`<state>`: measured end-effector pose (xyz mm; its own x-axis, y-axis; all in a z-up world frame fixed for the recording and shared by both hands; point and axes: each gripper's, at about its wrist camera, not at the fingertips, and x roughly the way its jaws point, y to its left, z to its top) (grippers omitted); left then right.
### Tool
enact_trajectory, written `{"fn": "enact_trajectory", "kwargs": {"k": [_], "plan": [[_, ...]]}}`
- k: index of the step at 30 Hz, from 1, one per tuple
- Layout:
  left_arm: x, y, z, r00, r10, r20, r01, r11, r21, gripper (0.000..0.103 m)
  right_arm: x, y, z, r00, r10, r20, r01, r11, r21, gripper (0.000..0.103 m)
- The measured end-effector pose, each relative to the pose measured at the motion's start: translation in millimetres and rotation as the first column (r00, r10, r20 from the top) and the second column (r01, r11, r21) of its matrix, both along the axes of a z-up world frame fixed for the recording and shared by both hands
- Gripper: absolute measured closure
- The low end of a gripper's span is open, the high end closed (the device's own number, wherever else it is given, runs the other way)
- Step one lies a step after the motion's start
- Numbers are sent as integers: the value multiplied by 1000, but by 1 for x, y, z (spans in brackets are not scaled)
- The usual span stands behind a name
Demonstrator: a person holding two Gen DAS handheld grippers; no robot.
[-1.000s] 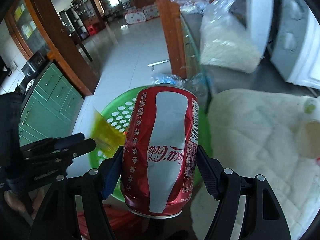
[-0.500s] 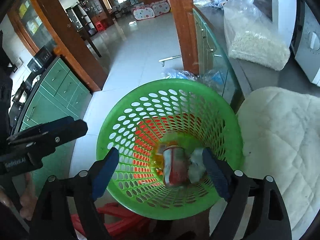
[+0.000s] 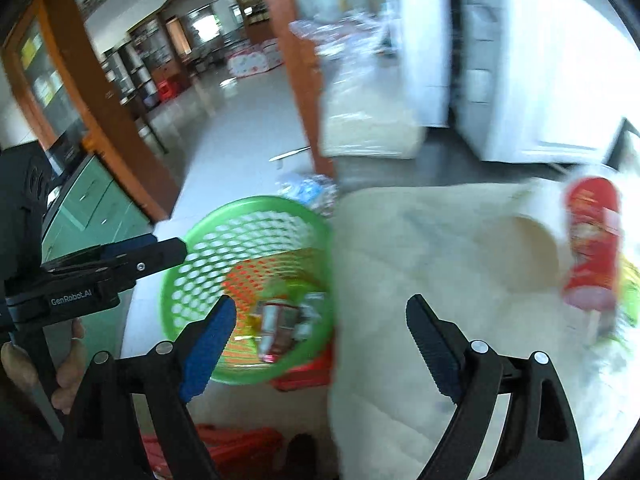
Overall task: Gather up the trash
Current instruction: 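Carry the can and yellow bag to the green basket and release both, then grasp the yellow-labelled juice bottle with the right gripper while the left grasps the white paper cup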
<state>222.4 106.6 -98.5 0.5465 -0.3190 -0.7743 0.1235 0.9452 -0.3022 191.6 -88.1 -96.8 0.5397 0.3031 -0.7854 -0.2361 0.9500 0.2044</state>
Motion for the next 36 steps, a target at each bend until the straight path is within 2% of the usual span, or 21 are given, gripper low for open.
{"fn": "enact_trajectory", "kwargs": {"k": [7,13,18,23,29,33,36], "plan": [[6,-64,6,996,-85,14,85,996,-8,29,-15,-92,15,982,-186,28,187,981,-42,19],[15,-118,17,987,-156,31,156,988,-10,29,-16,-174,16,933,-358,28,359,930,-82,19],[27,-154,22,981,-192,24,192,981,-10,29,-3,-235,3,888,-457,-41,454,889,-62,20],[41,-187,27,971,-238,16,238,971,-3,29,11,-266,-7,848,-516,-123,516,856,-29,27],[65,-226,26,953,-302,-18,303,953,23,29,32,-284,-27,808,-542,-232,557,831,-3,34],[82,-246,19,945,-321,-67,323,946,23,29,39,-290,-34,797,-534,-281,561,827,18,36],[92,-257,16,938,-335,-91,338,941,22,29,45,-289,-34,798,-529,-290,553,833,1,36]]}}
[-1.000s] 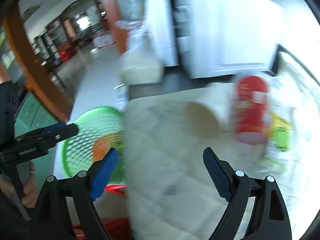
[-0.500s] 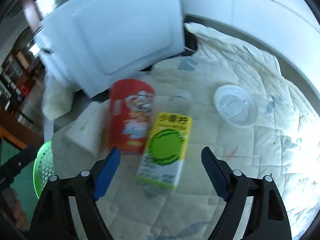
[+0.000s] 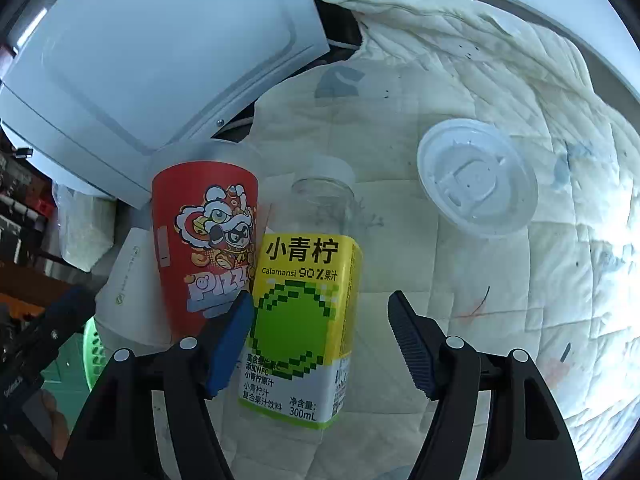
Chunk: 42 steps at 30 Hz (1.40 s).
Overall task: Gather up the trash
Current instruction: 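Grasp the yellow-labelled juice bottle with the right gripper while the left grasps the white paper cup, then carry the bottle and white cup over the green basket and open both grippers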
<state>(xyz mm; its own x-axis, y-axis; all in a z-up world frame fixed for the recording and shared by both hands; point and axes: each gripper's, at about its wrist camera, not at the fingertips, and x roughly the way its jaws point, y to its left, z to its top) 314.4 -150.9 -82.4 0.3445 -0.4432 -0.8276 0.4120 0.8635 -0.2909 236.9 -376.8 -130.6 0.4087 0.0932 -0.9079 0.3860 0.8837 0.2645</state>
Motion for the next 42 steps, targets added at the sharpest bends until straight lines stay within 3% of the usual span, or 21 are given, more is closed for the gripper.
{"fn": "enact_trajectory", "kwargs": {"k": [6,15,20,29,33,42], "plan": [[12,-10,-13,997,-10,-76,8,1000,-16,32,14,-2,-5,1000,15,-27,-15,1000,13,37],[15,-21,-32,990,-27,-139,24,999,-21,34,22,-9,-24,999,-3,-50,10,990,142,36],[16,-21,-40,988,-24,-153,21,999,-27,40,18,-9,-33,1000,-3,-24,6,990,143,45],[5,-18,-26,996,-24,-81,21,999,-32,46,-12,0,-18,999,32,31,-34,997,74,45],[-6,-5,-13,998,-17,-58,13,997,-73,46,-33,5,-9,997,46,68,-51,995,82,45],[-46,63,11,998,58,-22,-61,985,-159,46,-79,40,24,980,116,164,-127,991,53,45]]}}
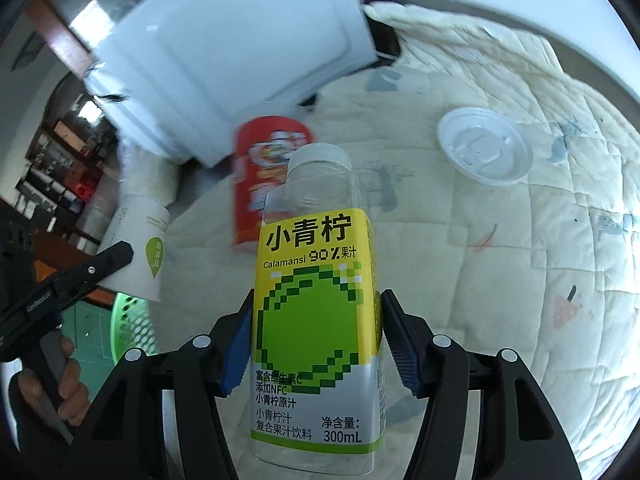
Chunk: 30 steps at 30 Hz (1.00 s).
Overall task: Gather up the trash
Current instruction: 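Carry the bottle and white cup over the green basket and open both grippers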
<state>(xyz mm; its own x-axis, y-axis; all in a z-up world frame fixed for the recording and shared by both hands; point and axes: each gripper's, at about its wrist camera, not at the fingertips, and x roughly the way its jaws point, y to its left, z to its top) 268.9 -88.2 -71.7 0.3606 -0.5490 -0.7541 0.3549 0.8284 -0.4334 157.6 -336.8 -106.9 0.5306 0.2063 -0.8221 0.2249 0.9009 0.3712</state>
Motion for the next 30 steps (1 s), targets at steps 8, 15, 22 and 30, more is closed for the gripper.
{"fn": "enact_trajectory", "kwargs": {"k": [8,15,22,30], "plan": [[-29,97,11,986,164,38,-165,986,6,46,-11,74,34,980,176,93,-177,984,8,45],[-37,173,-9,955,296,25,-297,952,80,46,7,153,29,942,326,84,-329,944,20,46],[-36,223,-53,922,385,-44,-375,915,149,45,33,233,0,899,437,20,-438,898,53,48],[-30,251,-84,900,423,-106,-403,899,170,42,59,305,-31,859,511,-30,-510,860,31,48]]}}
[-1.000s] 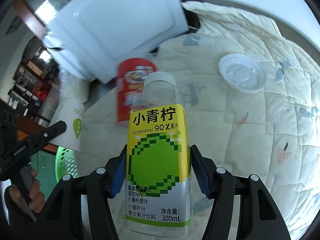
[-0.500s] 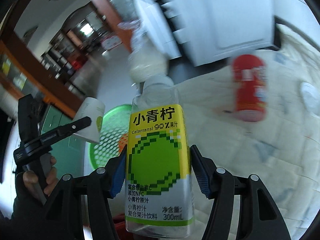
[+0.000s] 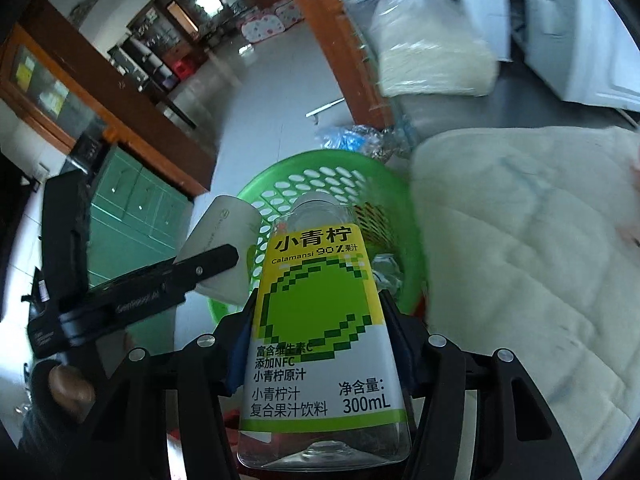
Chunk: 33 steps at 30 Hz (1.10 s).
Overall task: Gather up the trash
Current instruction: 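Carry the bottle and white cup over the green basket and open both grippers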
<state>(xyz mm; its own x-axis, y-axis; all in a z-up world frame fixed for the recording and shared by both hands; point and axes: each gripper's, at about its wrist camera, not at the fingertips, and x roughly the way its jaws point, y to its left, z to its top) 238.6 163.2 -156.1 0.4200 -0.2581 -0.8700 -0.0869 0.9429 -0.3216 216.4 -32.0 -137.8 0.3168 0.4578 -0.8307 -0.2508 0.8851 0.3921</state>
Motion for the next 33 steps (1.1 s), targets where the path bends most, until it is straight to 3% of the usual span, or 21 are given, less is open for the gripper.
{"fn": "enact_trajectory", "kwargs": {"k": [4,6,10,15,23,33], "plan": [[1,8,-10,999,25,-27,-25,1000,1,39,16,27,-23,1000,24,-15,-24,999,-32,48],[0,15,-15,998,45,-44,-46,999,-15,35,22,35,-34,999,31,-15,-32,999,-26,39],[-3,22,-16,998,51,-45,-52,999,-12,31,18,37,-40,999,31,9,-31,998,-53,29],[-6,26,-14,997,60,-41,-61,998,-16,30,8,28,-35,999,37,22,-35,997,-70,29],[-7,-1,9,1000,7,6,-7,1000,-12,30,-13,-23,-7,998,-11,58,15,998,-61,26],[-7,-79,40,990,-122,66,123,992,-15,28,-47,-119,25,983,-136,127,146,986,-77,24]]}}
